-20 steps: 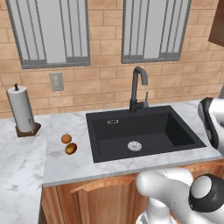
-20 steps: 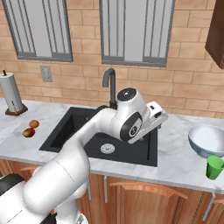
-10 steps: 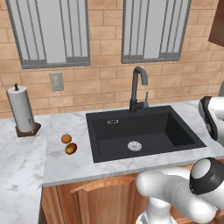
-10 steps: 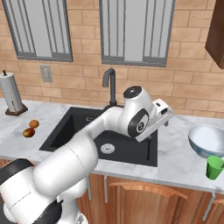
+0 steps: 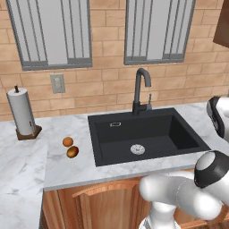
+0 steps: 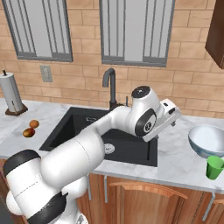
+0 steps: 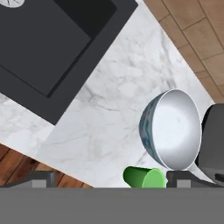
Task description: Remove the mango and tangerine from the sink. Then move the bowl and cup from the counter to the sink for washing.
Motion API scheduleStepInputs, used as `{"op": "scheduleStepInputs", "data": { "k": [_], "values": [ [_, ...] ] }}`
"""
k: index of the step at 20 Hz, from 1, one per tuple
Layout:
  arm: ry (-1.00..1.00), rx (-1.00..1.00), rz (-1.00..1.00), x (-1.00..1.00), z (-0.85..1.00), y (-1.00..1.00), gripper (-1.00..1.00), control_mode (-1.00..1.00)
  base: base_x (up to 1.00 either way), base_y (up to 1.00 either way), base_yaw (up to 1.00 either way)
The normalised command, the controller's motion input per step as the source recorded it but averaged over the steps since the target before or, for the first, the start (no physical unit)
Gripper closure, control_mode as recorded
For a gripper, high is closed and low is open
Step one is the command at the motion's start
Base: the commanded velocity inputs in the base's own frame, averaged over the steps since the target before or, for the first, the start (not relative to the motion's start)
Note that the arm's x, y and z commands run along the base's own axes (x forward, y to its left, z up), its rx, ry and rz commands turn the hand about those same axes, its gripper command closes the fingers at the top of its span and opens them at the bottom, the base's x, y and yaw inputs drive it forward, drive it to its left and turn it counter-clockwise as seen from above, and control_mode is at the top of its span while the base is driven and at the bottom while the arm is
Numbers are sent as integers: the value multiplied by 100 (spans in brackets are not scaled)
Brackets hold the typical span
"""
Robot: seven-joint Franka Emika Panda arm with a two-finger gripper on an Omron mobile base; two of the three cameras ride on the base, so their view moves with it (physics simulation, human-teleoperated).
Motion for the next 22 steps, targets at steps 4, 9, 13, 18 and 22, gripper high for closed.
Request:
{"op": "scheduleStepInputs", "data": {
  "k": [4, 9, 13, 18, 22],
  "values": [
    [0, 0, 0, 12, -7, -17, -100, -100, 0, 0, 0],
    [0, 0, 0, 15, -9, -15, -100, -100, 0, 0, 0],
    [0, 0, 0, 12, -10, -15, -100, -100, 0, 0, 0],
    [0, 0, 0, 8, -9, -18, -100, -100, 0, 0, 0],
    [0, 0, 0, 8, -8, -15, -100, -100, 0, 0, 0]
  ]
}}
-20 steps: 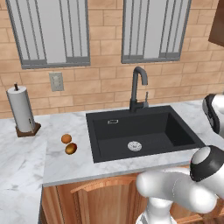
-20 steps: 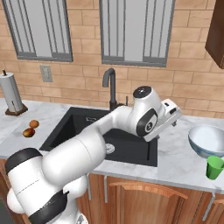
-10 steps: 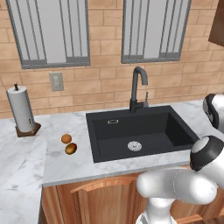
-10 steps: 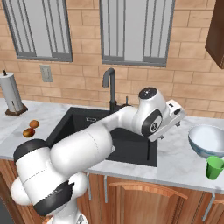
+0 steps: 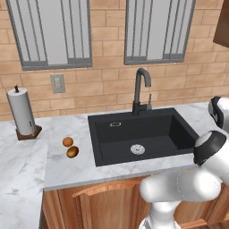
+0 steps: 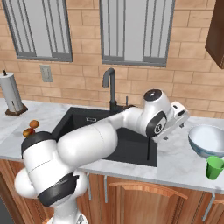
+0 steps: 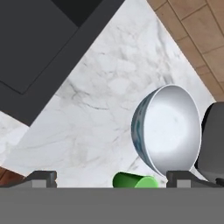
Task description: Remove the mango and tangerine from the sink. Then move the bowl and cup from the counter to the sink for washing.
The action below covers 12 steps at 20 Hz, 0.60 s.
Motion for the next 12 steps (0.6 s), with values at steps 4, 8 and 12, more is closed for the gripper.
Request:
{"op": "scheduleStepInputs", "data": {
  "k": [4, 8, 12],
  "values": [
    [2, 0, 0, 9, -9, -15, -100, -100, 0, 0, 0],
    [1, 0, 0, 11, -9, -13, -100, -100, 0, 0, 0],
    [0, 0, 0, 9, -10, -14, -100, -100, 0, 0, 0]
  ]
}}
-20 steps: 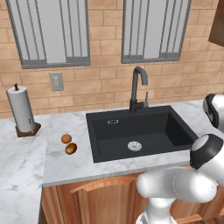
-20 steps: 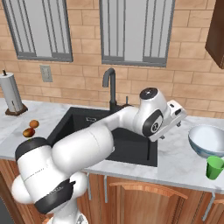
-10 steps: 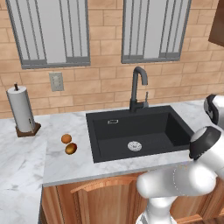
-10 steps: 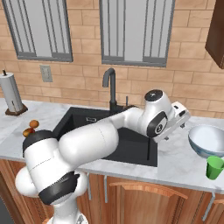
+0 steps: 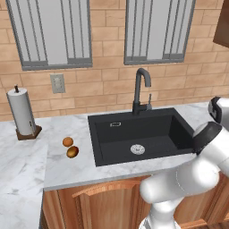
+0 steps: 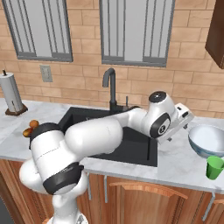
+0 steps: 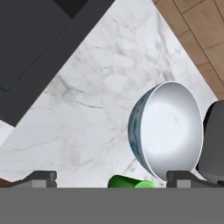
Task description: Remove the mango and tangerine from the sink. Then move the bowl and cup from the counter to the sink for washing.
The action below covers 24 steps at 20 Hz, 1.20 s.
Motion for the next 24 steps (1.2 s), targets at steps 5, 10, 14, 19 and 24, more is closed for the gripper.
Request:
{"op": "scheduleStepInputs", "data": {
  "k": [5, 10, 14, 19, 24],
  "values": [
    [0, 0, 0, 5, -10, -15, -100, -100, 0, 0, 0],
    [0, 0, 0, 5, -12, -9, -100, -100, 0, 0, 0],
    [0, 0, 0, 10, -11, -5, -100, -100, 0, 0, 0],
    [0, 0, 0, 10, -11, -5, -100, -100, 0, 0, 0],
    [1, 0, 0, 10, -8, -12, -100, -100, 0, 0, 0]
  ]
}}
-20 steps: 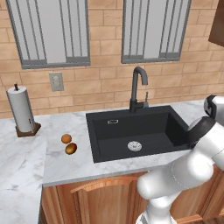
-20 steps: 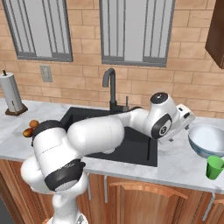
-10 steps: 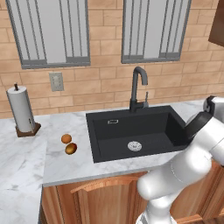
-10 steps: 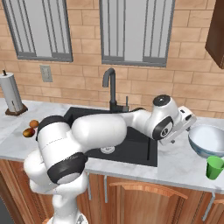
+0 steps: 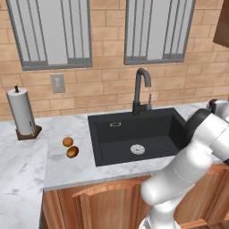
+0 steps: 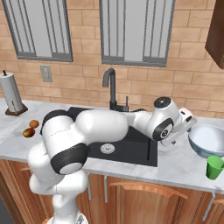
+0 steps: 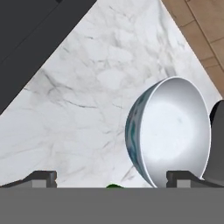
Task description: Remove the mango and tangerine from the sink. Then move the bowl and cup from the counter to the sink for washing.
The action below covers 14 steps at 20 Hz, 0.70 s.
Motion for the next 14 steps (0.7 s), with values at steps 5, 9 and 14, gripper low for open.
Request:
{"op": "scheduleStepInputs", "data": {
  "k": [5, 9, 14],
  "values": [
    [0, 0, 0, 7, -6, -16, -100, -100, 0, 0, 0],
    [0, 0, 0, 7, -6, -18, -100, -100, 0, 0, 0],
    [2, 0, 0, 8, -5, -15, -100, -100, 0, 0, 0]
  ]
}}
